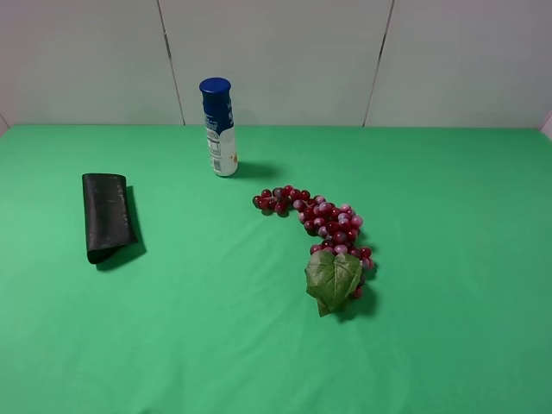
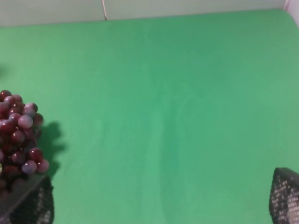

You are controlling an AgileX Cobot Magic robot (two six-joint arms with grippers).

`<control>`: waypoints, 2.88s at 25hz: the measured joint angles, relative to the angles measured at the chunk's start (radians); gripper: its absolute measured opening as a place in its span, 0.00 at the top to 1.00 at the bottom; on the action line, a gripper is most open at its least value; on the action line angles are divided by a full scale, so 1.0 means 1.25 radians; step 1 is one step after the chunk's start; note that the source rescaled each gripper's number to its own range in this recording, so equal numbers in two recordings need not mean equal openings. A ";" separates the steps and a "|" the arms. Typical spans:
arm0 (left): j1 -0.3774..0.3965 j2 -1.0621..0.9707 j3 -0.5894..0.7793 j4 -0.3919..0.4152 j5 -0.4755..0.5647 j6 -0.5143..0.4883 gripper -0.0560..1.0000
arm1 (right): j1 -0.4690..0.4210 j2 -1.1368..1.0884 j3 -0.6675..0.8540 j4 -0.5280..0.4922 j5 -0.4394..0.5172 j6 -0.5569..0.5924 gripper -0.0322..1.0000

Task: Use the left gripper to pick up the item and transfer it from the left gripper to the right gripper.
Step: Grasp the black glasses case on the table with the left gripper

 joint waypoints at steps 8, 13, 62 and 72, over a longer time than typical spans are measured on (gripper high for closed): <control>0.000 0.000 0.000 -0.001 0.000 0.000 0.17 | 0.000 0.000 0.000 0.000 0.000 0.000 0.00; 0.000 0.000 0.000 -0.001 0.000 0.000 0.17 | 0.000 0.000 0.000 0.000 0.000 0.000 0.00; 0.000 0.691 -0.180 -0.032 -0.080 -0.170 0.00 | 0.000 0.000 0.000 0.000 0.001 0.000 0.00; 0.000 0.976 -0.180 -0.079 -0.238 -0.216 0.00 | 0.000 0.000 0.000 0.000 0.001 0.000 0.00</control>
